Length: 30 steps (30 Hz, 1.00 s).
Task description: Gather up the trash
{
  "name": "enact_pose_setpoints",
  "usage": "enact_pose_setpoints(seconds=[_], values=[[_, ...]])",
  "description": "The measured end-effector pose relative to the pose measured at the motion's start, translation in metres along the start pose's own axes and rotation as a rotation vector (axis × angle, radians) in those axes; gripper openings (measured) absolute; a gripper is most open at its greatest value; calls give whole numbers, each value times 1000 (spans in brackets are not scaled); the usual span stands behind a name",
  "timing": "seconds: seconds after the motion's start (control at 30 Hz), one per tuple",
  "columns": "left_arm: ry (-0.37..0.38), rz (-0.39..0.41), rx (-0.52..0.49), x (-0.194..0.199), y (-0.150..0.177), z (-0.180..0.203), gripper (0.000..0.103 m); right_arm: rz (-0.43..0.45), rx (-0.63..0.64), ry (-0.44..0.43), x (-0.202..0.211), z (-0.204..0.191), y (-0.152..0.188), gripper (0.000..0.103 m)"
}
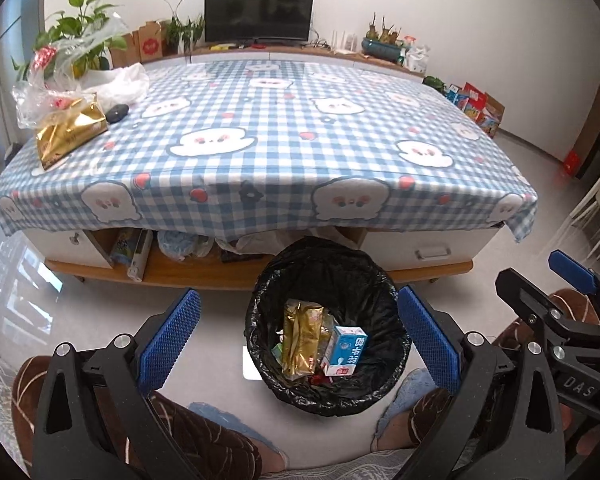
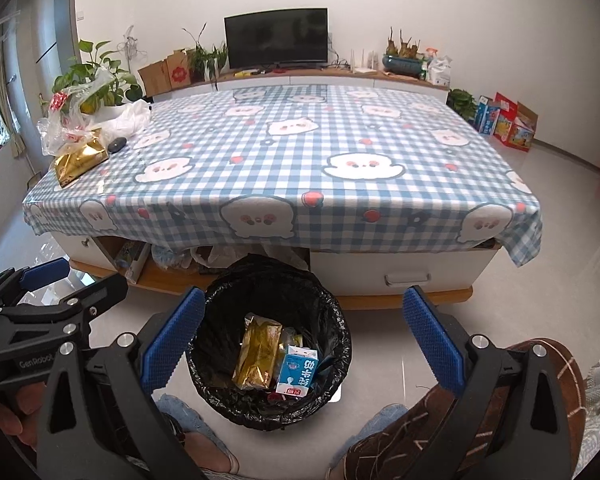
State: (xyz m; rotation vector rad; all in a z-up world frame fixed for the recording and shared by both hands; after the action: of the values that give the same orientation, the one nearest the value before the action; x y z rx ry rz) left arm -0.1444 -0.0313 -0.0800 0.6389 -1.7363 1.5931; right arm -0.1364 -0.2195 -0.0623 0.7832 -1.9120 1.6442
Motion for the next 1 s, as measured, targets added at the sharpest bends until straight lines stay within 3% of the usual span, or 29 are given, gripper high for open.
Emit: enact_pose_setpoints(seconds=[0.2,1.0], values=[[-1,15,4,14,7,0,97,16,6,-11,9,-2,2,95],[-18,-1,-10,4,8,-1,97,-5,3,-7,0,-1,3,95]])
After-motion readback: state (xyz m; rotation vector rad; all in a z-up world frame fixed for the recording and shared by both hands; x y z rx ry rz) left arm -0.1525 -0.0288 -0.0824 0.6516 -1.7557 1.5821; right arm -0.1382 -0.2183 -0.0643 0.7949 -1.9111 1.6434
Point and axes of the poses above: each gripper's, at about its wrist camera, not at the fingertips, and x roughly against the way its jaws point, z to its right, y to its underside, the point moved 5 cm from there along -x, roughly the way its jaws point, and after that the axes turned 10 degrees about -x, right-handed, at the moved point
